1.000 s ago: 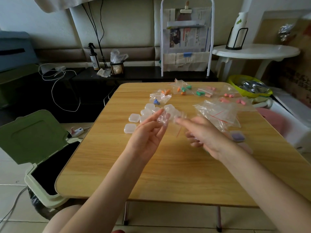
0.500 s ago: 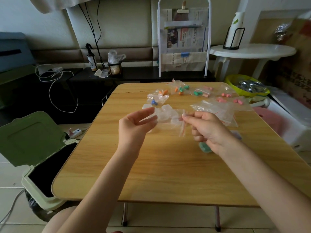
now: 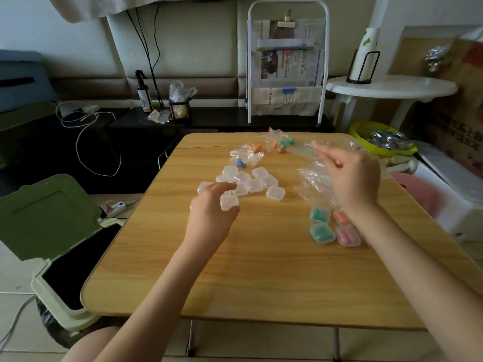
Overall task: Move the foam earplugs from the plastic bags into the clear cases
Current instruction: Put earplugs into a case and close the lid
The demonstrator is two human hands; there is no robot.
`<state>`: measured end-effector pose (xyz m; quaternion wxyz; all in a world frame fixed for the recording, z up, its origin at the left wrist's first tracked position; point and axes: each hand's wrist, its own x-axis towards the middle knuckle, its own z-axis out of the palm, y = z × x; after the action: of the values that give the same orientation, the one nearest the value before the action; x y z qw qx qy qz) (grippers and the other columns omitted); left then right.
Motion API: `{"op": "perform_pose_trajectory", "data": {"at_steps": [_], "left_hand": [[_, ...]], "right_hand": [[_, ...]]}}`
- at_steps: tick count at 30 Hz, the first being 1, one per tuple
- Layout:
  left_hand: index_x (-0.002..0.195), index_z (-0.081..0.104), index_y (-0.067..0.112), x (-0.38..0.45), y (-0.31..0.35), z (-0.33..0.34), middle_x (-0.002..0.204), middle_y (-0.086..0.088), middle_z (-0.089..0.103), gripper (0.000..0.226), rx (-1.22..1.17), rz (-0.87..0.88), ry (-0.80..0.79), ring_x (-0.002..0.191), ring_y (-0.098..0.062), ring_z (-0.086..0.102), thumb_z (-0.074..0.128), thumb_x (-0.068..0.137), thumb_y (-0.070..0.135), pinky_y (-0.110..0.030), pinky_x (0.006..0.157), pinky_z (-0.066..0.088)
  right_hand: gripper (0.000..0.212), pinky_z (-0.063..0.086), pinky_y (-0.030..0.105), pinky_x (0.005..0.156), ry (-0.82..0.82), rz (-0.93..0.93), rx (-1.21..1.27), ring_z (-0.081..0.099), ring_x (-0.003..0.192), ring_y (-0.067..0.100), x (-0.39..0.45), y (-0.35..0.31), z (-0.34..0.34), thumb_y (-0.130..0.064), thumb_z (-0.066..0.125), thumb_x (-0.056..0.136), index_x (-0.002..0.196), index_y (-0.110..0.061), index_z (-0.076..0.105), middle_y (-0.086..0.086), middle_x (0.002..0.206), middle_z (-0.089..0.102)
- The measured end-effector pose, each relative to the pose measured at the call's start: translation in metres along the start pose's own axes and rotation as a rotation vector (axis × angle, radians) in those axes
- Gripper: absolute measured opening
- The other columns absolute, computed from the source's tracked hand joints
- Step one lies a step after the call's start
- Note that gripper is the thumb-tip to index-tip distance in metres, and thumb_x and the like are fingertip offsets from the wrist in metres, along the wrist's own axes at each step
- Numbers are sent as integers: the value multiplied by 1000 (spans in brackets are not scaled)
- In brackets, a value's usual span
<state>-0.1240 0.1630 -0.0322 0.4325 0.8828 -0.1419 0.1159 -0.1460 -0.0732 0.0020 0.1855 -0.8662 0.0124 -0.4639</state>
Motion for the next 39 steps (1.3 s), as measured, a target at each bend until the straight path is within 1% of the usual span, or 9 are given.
{"op": "perform_pose_trajectory", "data": {"at_steps": [8,16,20,23,25,28,30,34,39], "left_hand": [[130,56,17,1,-12,1,141,-3,47,50,254,44,-93,131,-22,38,69,82,14,-31,107,30],[144,39,22,3,-19,3,153,-5,32,54,398,81,-121,144,-24,19,57,93,24,-36,115,19],[145,37,18,11,-26,9,155,-4,27,46,504,195,-159,147,-21,8,46,99,20,-37,118,4],[137,47,14,9,-27,9,151,-5,35,40,450,254,-163,147,-21,10,51,97,16,-34,115,16],[131,52,15,1,-19,6,143,-2,46,41,325,256,-86,140,-19,29,61,91,19,-28,107,28],[117,62,20,-16,-2,-3,113,11,60,41,41,248,39,101,-5,58,76,78,22,-7,84,38],[108,65,23,-24,6,-6,106,11,64,36,-151,183,-17,92,-3,62,78,75,19,-11,83,46],[105,72,22,-21,16,-14,107,-9,70,31,-736,-108,-231,94,-13,67,78,75,20,-26,86,51],[114,56,3,-17,22,-9,98,-16,70,44,-1229,-312,-311,90,-22,70,72,74,12,-30,87,55]], "right_hand": [[28,25,21,43,-462,150,-267,38,43,5,-16,10,14,-37,53,94,119,-32,65,-11,45,38],[27,38,30,40,-300,153,-21,48,44,12,-13,-5,3,-26,47,98,114,-19,67,-4,58,59],[25,45,33,43,-422,133,125,53,45,19,-24,-19,1,-29,49,98,111,-21,68,-1,69,69],[25,32,23,40,-489,129,177,39,38,7,-31,-25,3,-30,50,98,110,-20,69,-2,60,64],[24,26,15,40,-525,163,281,36,36,6,-33,-32,5,-31,53,96,108,-18,70,-7,50,56],[28,40,12,46,-624,233,456,54,43,2,-35,-48,6,-43,59,91,106,-21,69,-14,52,61],[27,35,7,44,-685,224,536,48,39,-7,-37,-56,5,-40,63,88,107,-22,68,-26,41,49],[32,28,22,50,-644,112,604,23,40,8,-35,-58,-2,-42,63,86,118,-36,63,-5,45,32],[31,27,28,50,-499,25,504,30,44,10,-35,-57,-9,-46,62,81,110,-38,68,-10,44,32]]}}
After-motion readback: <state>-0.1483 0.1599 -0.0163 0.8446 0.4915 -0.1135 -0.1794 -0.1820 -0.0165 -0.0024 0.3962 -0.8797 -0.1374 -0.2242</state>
